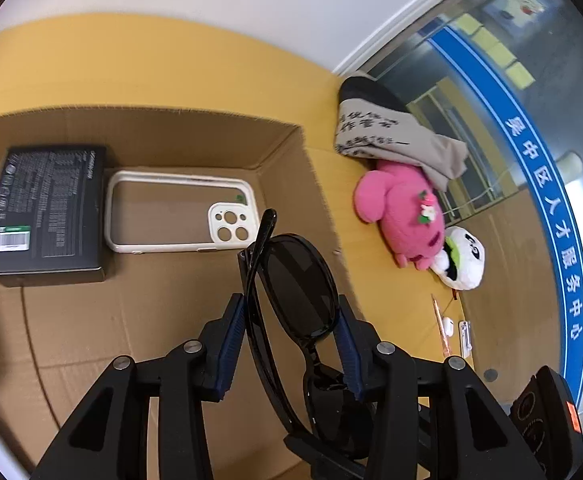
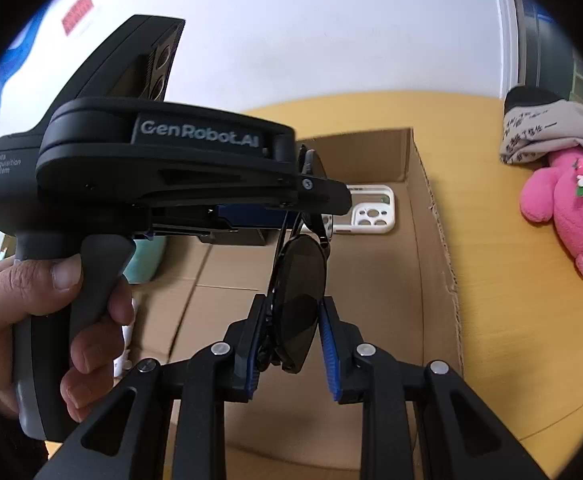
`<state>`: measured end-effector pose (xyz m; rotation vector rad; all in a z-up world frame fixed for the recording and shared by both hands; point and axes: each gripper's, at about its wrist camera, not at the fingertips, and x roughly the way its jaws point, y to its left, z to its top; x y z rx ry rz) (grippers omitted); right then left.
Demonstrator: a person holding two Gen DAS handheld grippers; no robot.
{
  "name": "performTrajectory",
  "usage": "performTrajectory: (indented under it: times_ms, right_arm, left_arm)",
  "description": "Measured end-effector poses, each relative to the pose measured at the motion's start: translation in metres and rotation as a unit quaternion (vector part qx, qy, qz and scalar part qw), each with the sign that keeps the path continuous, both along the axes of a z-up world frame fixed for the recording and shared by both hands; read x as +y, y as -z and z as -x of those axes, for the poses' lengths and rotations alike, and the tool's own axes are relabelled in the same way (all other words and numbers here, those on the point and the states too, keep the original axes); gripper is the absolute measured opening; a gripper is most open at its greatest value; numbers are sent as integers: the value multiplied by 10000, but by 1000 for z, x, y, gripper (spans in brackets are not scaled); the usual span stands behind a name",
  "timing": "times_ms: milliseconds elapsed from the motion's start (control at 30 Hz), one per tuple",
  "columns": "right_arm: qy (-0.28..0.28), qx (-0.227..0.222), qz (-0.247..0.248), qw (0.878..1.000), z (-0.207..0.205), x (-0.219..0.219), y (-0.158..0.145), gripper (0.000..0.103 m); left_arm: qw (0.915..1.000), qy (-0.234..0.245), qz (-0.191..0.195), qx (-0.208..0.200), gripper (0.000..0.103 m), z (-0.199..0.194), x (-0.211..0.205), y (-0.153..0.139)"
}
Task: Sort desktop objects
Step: 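Carry the sunglasses into the cardboard box and open both grippers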
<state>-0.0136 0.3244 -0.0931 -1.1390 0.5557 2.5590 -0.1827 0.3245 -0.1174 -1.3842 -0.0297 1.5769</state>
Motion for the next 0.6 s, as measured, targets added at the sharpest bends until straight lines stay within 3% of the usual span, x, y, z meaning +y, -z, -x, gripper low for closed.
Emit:
performTrajectory:
  times_ms: [267, 367, 467, 533, 600]
  right_arm:
    - [146, -672, 407, 9968, 16, 15, 38, 24]
    - [185, -889, 324, 9953, 17, 13, 48, 24]
    - [262, -977, 379, 9941, 15, 12, 54, 26]
    - [289, -944, 431, 9942, 12, 11, 54, 36]
    - [278, -799, 353, 9958, 6, 6, 47, 57]
  left_arm:
    - [9965, 61, 507, -661, 46, 12, 19, 56]
    - [9940, 14, 666, -868, 47, 13, 20, 71]
    - [9936, -33, 725, -870, 61, 11, 17, 70]
    - [9945, -58, 868, -588, 74, 9, 12, 60]
    - [9957, -131, 863, -322, 76, 6, 1, 46]
